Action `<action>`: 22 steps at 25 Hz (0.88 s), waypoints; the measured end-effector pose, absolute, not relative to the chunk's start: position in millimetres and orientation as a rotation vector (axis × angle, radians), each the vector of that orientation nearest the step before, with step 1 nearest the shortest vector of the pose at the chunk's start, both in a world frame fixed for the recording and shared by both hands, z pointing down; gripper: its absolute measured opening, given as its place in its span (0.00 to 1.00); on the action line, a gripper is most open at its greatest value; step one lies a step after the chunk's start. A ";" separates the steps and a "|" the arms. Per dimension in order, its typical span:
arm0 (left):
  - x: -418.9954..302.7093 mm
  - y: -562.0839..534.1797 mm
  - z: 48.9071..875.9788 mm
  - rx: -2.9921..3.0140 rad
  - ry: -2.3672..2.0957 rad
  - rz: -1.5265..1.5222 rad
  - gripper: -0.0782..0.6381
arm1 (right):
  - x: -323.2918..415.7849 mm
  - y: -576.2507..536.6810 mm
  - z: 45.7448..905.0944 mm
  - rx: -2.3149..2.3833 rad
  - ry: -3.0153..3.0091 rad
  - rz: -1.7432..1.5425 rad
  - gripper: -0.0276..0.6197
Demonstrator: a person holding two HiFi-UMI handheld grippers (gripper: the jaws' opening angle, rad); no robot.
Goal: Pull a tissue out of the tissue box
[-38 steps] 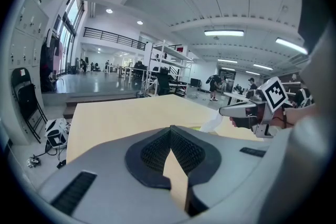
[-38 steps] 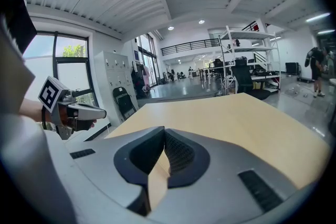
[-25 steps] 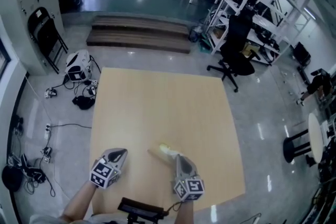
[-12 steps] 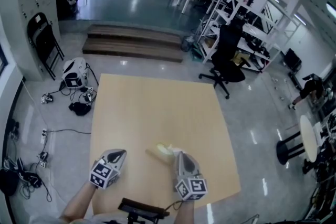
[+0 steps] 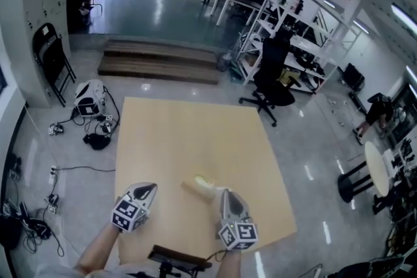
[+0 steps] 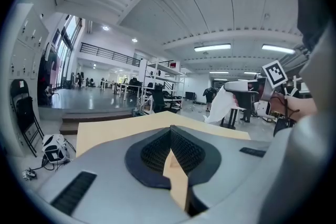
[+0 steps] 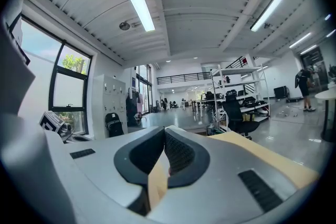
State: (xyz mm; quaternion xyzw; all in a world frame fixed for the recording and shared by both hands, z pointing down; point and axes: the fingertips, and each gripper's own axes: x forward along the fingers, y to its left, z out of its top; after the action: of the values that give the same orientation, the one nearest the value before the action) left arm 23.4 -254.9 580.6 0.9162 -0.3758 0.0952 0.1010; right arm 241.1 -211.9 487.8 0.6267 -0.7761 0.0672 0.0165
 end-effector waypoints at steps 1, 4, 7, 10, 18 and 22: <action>22.8 -252.3 579.7 2.711 -1.105 0.280 0.12 | 239.9 -207.5 488.8 1.950 -2.413 0.208 0.06; 20.8 -243.1 575.6 2.724 -1.091 0.275 0.12 | 236.8 -193.2 490.1 1.964 -2.399 0.205 0.06; 17.3 -236.7 569.2 2.740 -1.090 0.275 0.12 | 232.5 -179.2 488.3 1.989 -2.382 0.203 0.06; 14.9 -229.7 564.9 2.756 -1.077 0.262 0.12 | 229.0 -164.1 490.6 2.014 -2.370 0.201 0.06; 7.6 -203.6 552.1 2.791 -1.053 0.234 0.12 | 217.8 -122.9 501.6 2.058 -2.335 0.214 0.06; 2.1 -190.2 546.7 2.804 -1.058 0.219 0.12 | 210.7 -104.9 509.5 2.062 -2.326 0.222 0.06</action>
State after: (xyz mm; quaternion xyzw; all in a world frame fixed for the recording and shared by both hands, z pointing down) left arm 2.1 -190.2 546.7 0.9310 -0.3512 0.0727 0.0682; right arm 210.7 -104.9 509.5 0.6617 -0.7463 0.0711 0.0128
